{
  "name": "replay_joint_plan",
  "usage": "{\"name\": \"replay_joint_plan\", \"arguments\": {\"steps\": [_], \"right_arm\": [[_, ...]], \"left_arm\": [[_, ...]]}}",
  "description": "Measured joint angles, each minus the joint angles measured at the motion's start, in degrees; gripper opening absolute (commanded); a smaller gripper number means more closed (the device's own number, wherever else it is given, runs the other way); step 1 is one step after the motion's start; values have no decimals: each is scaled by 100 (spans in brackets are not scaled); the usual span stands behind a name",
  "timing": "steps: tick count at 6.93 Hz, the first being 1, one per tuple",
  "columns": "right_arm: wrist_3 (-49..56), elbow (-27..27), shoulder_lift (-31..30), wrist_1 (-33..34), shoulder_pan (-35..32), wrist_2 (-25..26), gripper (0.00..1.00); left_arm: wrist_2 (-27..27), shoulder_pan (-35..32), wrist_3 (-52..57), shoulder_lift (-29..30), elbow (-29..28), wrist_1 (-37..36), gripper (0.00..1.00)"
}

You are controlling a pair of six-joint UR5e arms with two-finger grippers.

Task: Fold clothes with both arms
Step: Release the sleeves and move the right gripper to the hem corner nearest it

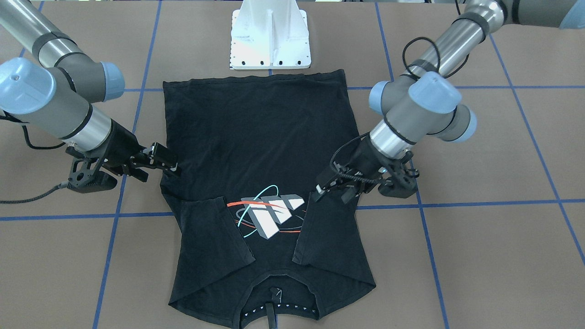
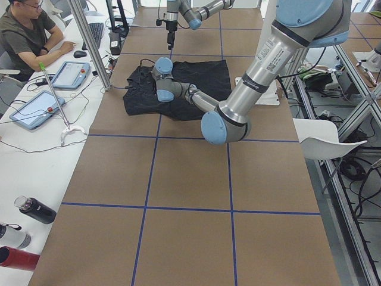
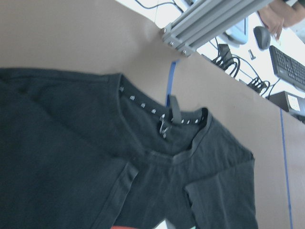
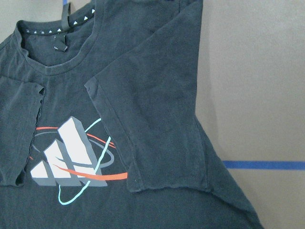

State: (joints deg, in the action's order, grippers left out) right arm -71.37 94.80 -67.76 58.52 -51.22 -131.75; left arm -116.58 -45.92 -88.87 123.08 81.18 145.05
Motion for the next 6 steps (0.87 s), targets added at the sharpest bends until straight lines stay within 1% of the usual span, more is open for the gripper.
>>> {"name": "replay_joint_plan", "arguments": {"steps": [1, 3, 4, 6], "right_arm": [[-136, 486, -503, -1, 196, 7, 100], [-290, 1366, -1544, -38, 765, 50, 100], [-329, 1631, -1913, -58, 1051, 60, 100], [-356, 1788, -2340, -68, 1653, 119, 99]], "left_arm": [[-219, -22, -2, -560, 645, -155, 99], [-402, -36, -9, -1735, 1977, -279, 99], [-423, -39, -18, -2068, 2382, -298, 99], [-433, -29, -31, -2317, 2718, -309, 99]]}}
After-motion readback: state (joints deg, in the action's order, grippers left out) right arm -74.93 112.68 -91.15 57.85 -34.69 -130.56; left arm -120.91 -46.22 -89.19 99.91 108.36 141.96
